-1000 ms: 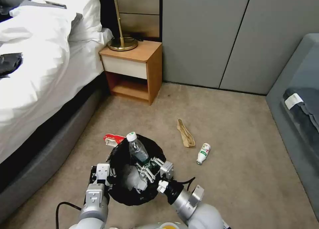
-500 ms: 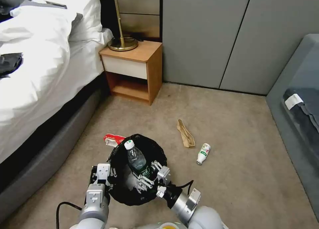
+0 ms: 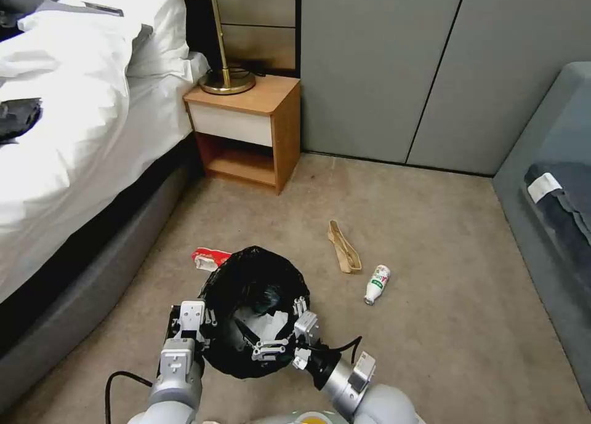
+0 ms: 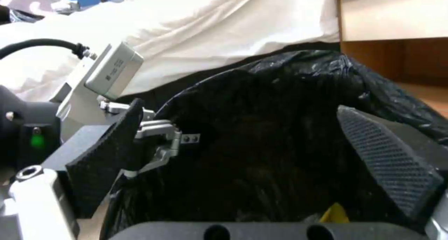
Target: Pick up the trash bin, then pick up the garbage from the floor and place it into the trash bin.
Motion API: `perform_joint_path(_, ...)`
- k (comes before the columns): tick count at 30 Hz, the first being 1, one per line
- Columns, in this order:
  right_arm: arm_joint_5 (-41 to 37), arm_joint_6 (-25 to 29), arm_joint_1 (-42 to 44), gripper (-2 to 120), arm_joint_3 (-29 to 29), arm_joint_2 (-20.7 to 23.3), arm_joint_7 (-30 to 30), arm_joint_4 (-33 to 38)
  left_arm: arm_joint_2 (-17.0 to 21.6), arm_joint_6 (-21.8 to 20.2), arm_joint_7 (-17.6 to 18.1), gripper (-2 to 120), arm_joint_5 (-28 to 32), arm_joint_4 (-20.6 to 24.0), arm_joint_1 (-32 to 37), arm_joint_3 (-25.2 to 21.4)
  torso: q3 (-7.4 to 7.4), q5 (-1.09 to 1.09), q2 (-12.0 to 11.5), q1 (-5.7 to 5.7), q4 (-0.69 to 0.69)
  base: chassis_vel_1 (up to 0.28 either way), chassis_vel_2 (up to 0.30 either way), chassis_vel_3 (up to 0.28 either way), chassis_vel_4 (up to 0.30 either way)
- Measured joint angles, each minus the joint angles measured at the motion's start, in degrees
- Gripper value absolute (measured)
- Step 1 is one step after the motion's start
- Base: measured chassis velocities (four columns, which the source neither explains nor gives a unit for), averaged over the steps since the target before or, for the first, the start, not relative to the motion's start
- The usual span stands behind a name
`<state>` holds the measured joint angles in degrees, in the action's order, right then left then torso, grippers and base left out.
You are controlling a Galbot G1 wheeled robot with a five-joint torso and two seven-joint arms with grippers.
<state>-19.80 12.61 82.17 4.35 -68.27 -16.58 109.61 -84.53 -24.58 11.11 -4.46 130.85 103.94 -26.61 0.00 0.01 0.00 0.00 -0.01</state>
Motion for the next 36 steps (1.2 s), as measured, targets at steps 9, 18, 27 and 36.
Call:
perform_joint_path(9, 1.3, 1.1, 0.9, 100, -3.4, 0.6, 0.0, 6.1, 0.2, -0.2, 0.0, 1, 0.4, -0.3, -0.3, -0.5, 0.00, -0.01, 0.0, 0.00, 0.01, 0.000, 0.000, 0.000, 0.000)
perform_joint_path(18, -0.4, 2.4, 8.2, 100, -11.2, -1.8, 7.5, 18.6, 0.4, -0.5, 0.0, 1, 1.3, -1.3, -0.9, -1.8, 0.00, -0.01, 0.0, 0.00, 0.00, 0.000, 0.000, 0.000, 0.000)
perform_joint_path(27, 0.4, 9.7, 21.1, 100, -19.1, -5.6, 12.0, 20.0, 0.3, -0.7, 0.1, 1, 2.4, -1.1, -1.0, -2.5, -0.01, -0.01, 0.0, 0.00, 0.02, 0.000, 0.000, 0.000, 0.000)
perform_joint_path(36, 3.2, 15.1, 23.8, 100, -29.2, -8.1, 12.2, 14.2, 0.2, -0.6, 0.1, 1, 2.4, -0.5, -0.8, -2.3, 0.00, 0.00, 0.0, 0.00, 0.01, 0.000, 0.000, 0.000, 0.000)
